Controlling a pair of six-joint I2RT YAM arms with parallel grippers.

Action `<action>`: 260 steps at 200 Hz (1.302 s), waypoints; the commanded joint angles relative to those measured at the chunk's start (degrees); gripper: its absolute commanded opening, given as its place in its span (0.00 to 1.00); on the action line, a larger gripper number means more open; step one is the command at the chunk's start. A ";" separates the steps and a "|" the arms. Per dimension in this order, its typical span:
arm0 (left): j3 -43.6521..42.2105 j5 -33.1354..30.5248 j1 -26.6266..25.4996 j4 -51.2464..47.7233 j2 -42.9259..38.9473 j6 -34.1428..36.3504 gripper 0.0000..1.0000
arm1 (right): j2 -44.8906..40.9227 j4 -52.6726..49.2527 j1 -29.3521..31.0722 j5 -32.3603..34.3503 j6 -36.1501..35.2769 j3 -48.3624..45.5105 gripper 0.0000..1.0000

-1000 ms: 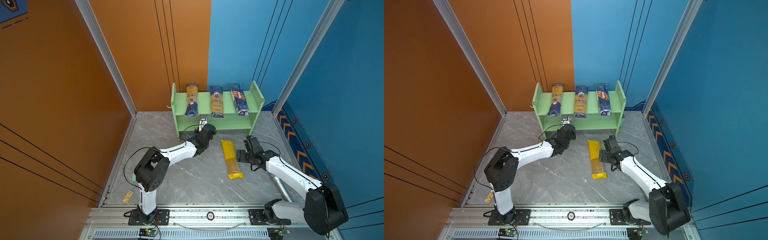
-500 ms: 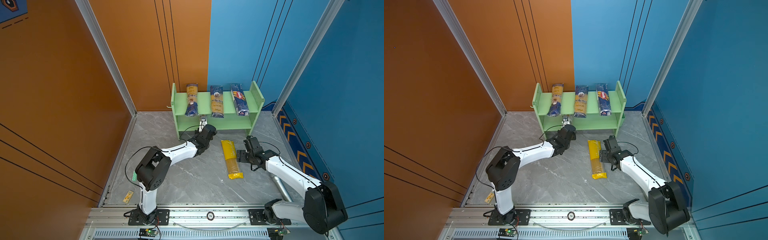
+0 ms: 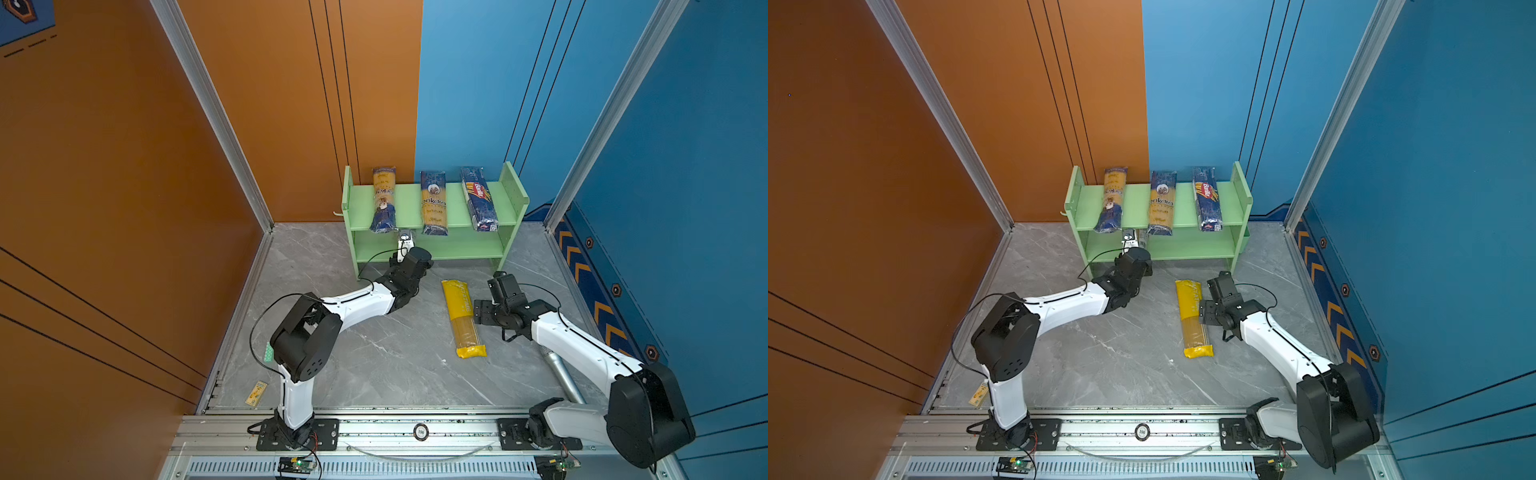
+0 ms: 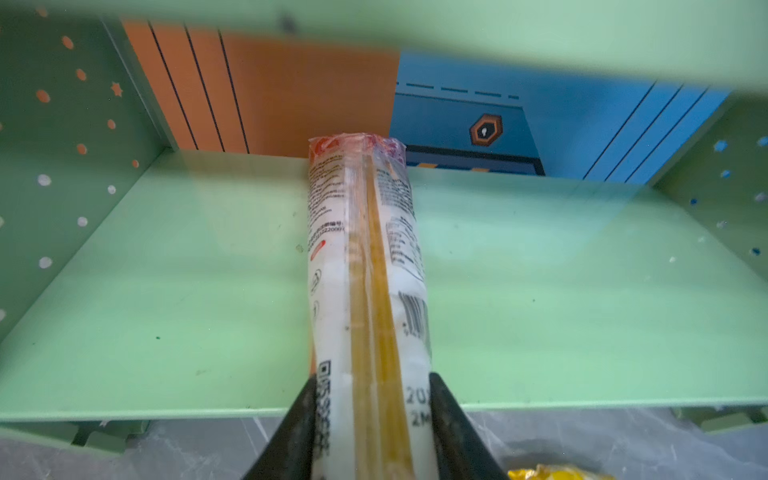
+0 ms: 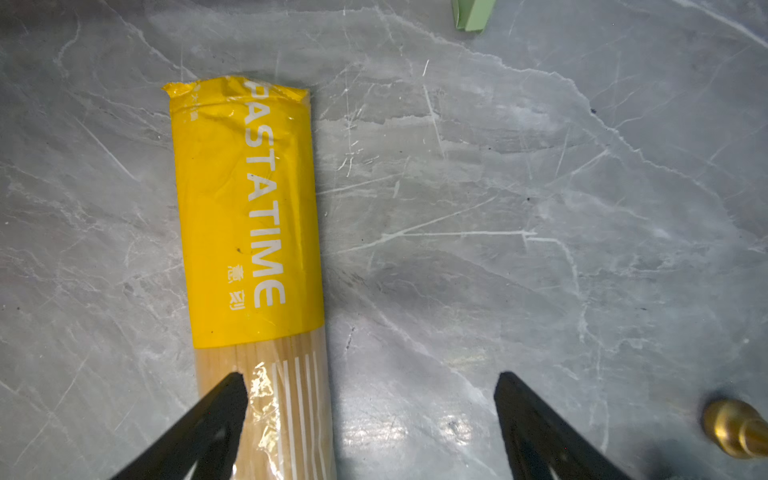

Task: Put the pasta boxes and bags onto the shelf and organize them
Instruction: 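Lower the red-topped bag onto the lower shelf and open the left gripper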

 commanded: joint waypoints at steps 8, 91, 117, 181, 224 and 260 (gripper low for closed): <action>0.63 -1.97 -0.31 4.51 -1.28 0.27 0.45 | -0.49 0.05 -0.37 -0.45 -0.43 -0.39 0.91; -1.97 -1.71 -0.78 5.08 -2.56 -0.08 0.51 | -1.16 -0.30 -0.44 -0.70 -0.38 -0.43 0.93; -3.51 -0.77 -1.04 5.21 -3.67 0.76 0.60 | -1.74 -0.34 -0.41 -1.14 -0.46 -0.43 0.93; -7.74 -1.78 -2.29 5.56 -7.79 3.68 0.79 | -1.93 -0.34 -0.44 -3.10 -0.56 -0.52 0.94; -10.80 -1.87 -2.73 5.56 -10.96 3.70 0.82 | -1.91 -0.14 -0.45 -4.39 -0.38 -0.58 0.94; -14.33 -0.89 -3.67 5.56 -14.46 3.37 0.85 | -2.08 1.57 -0.36 -7.04 -0.30 -1.77 0.94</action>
